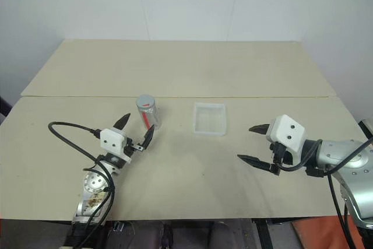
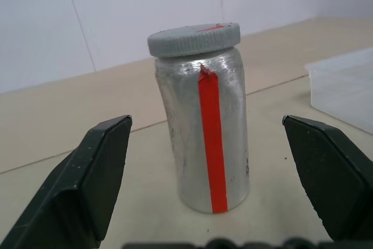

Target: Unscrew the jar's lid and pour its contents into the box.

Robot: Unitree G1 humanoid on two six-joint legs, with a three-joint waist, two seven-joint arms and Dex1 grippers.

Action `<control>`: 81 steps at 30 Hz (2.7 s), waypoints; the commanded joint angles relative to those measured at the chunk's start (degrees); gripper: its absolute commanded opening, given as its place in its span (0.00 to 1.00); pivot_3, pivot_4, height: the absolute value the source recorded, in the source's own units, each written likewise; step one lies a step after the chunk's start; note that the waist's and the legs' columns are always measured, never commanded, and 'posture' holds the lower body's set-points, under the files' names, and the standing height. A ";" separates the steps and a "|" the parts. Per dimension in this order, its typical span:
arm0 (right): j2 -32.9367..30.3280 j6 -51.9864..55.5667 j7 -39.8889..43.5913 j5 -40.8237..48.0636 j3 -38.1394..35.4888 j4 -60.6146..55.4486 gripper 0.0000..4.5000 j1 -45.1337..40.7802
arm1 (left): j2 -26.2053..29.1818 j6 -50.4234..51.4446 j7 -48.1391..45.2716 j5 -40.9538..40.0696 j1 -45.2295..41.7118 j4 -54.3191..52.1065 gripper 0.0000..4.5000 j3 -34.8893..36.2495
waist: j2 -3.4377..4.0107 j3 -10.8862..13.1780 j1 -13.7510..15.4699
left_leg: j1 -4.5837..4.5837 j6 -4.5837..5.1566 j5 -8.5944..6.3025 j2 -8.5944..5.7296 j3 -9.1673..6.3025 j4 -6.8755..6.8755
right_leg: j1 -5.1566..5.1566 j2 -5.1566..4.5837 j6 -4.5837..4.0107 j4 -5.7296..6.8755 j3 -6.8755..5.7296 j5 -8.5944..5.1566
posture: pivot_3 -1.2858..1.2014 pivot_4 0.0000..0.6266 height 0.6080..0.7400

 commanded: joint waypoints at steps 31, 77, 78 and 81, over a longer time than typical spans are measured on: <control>-0.41 -1.02 -0.19 0.02 -1.71 0.12 0.99 -0.88 | -5.07 -10.64 13.23 5.91 -13.21 20.06 1.00 -2.09 | 0.19 -0.11 1.51 | 0.05 0.01 0.02 -0.06 -0.04 0.08 | 0.09 -0.03 0.07 0.02 -0.03 0.08 | 0.52 0.24 1.00; 6.57 5.31 -10.64 5.99 -1.41 -5.70 1.00 -6.19 | -3.80 9.58 4.87 -5.87 -12.78 -0.27 0.45 -1.03 | 0.07 -0.04 0.46 | -0.12 0.02 0.01 -0.01 -0.07 0.06 | -0.02 0.01 0.09 -0.09 -0.07 0.09 | 0.52 0.24 1.00; 8.18 6.02 -12.19 6.75 -0.58 -6.68 1.00 -7.56 | -3.07 12.14 3.37 -7.91 -12.19 -3.13 0.45 -0.88 | 0.07 -0.04 0.34 | -0.11 0.01 0.01 -0.01 -0.08 0.05 | -0.02 0.01 0.09 -0.07 -0.07 0.09 | 0.52 0.24 1.00; 15.91 9.25 -20.07 8.24 3.81 -9.08 1.00 -12.84 | -0.83 20.31 -0.26 -13.95 -11.12 -9.94 0.45 -0.41 | 0.07 -0.04 -0.35 | -0.09 -0.02 0.03 0.01 -0.10 0.02 | -0.02 0.02 0.09 -0.05 -0.07 0.09 | 0.52 0.24 1.00</control>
